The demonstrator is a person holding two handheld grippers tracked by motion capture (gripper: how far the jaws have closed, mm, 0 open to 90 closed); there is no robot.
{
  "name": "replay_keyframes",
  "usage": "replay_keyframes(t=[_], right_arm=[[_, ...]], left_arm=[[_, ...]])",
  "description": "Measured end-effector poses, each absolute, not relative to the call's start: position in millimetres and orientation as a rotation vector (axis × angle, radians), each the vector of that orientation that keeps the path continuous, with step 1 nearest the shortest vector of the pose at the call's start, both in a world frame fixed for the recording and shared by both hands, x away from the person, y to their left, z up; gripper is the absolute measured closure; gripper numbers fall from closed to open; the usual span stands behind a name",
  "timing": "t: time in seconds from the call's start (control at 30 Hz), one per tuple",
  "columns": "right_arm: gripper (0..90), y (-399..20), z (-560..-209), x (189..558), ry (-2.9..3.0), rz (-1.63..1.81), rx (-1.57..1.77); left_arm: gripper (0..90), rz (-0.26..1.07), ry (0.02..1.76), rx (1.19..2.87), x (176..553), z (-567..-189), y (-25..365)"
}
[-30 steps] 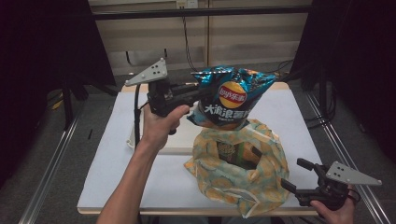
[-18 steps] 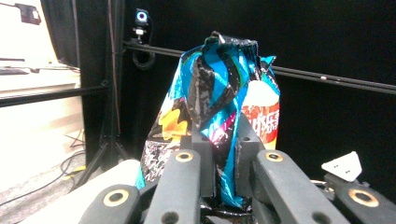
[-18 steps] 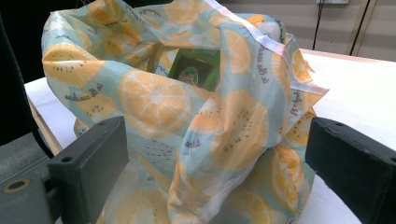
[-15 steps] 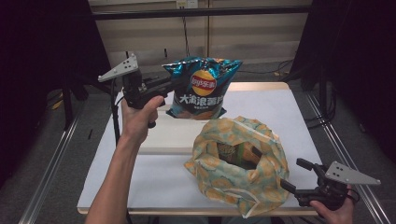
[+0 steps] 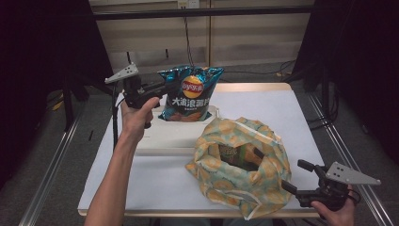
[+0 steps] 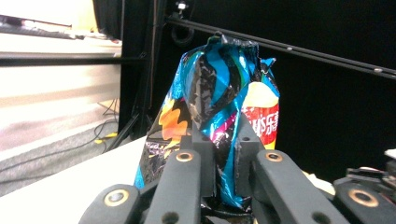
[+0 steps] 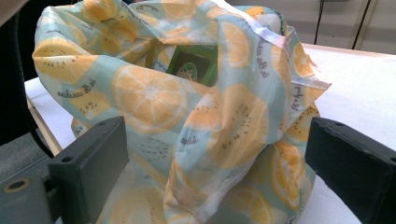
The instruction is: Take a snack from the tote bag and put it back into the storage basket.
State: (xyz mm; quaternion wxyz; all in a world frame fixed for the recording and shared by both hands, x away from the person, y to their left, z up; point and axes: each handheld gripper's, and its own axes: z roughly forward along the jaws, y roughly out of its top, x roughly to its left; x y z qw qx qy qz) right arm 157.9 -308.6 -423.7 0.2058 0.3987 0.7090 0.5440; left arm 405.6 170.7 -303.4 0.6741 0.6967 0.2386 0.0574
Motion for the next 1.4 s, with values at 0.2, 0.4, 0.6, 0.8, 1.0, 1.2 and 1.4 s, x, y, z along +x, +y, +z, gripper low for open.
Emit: replay_keyframes(t=[0.2, 0.4, 0.6, 0.8, 1.0, 1.2, 1.4], right_arm=[[5.7, -308.7, -423.9, 158.1, 1.981, 1.512, 1.110], [5.8, -307.8, -424.3, 158.0, 1.983, 1.512, 1.108], [5.8, -308.9, -424.3, 158.8, 1.986, 1.510, 1.113], [6.3, -309.3, -424.8, 158.6, 1.988, 1.505, 1.112], [6.4, -308.9, -425.2, 160.7, 1.996, 1.506, 1.111], [6.4, -307.3, -425.7, 161.3, 1.999, 1.512, 1.114], [6.4, -309.1, -427.0, 162.1, 2.006, 1.509, 1.117]], left_arm=[[83.5, 0.115, 0.578, 1.580, 422.8, -324.1, 169.6], [83.6, 0.083, 0.625, 1.568, 441.8, -343.8, 164.0], [83.7, 0.064, 0.639, 1.586, 454.3, -357.1, 152.0], [83.9, 0.040, 0.688, 1.579, 466.3, -371.5, 149.1], [83.9, 0.025, 0.722, 1.540, 479.9, -384.8, 146.2], [83.8, 0.030, 0.745, 1.567, 493.5, -397.0, 138.3], [83.7, 0.017, 0.755, 1.550, 501.3, -410.2, 137.0]])
